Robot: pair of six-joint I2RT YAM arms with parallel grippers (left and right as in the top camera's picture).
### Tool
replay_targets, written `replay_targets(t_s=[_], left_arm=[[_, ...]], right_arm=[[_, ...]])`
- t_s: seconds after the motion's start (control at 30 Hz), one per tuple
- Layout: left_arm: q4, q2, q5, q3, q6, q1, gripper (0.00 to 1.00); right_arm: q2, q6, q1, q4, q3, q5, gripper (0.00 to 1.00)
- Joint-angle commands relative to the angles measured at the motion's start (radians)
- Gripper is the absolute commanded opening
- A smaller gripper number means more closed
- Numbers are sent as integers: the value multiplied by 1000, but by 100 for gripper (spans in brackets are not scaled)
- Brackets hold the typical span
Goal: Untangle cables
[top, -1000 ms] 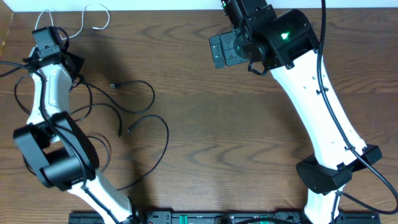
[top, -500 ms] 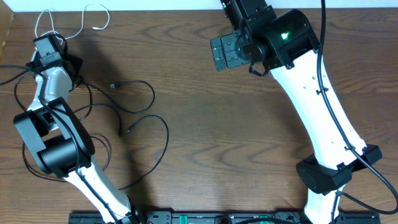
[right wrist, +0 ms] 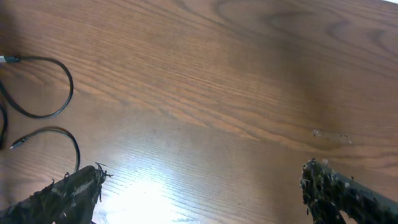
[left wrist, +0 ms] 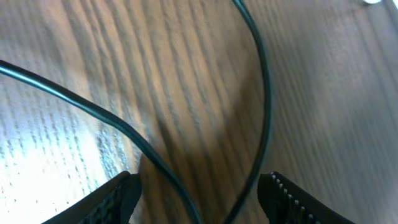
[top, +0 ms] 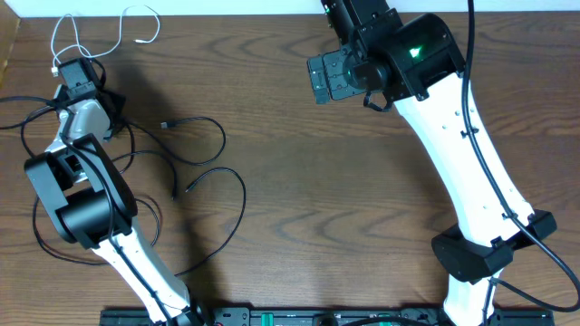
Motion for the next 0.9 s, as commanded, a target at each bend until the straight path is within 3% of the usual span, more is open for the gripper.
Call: replay_targets(t_s=[0.0,0.17,0.3,0.6,0.87], left_arm=[[0,22,-52,1,-5,4,66],[3,46,-52,1,-5,5,62],[-3,50,-53,1,2,6,50],[-5,50,-53,1,8,8,49],[-20,56,-53,1,132,8,49]], right_arm=[[11,-8,2,-5,0,13,99],[18,-8,2,-7,0,13,99],[18,-8,2,-9,0,13,99],[18,-8,2,-11,0,13,99],[18,-8,3,-11,0,13,99]])
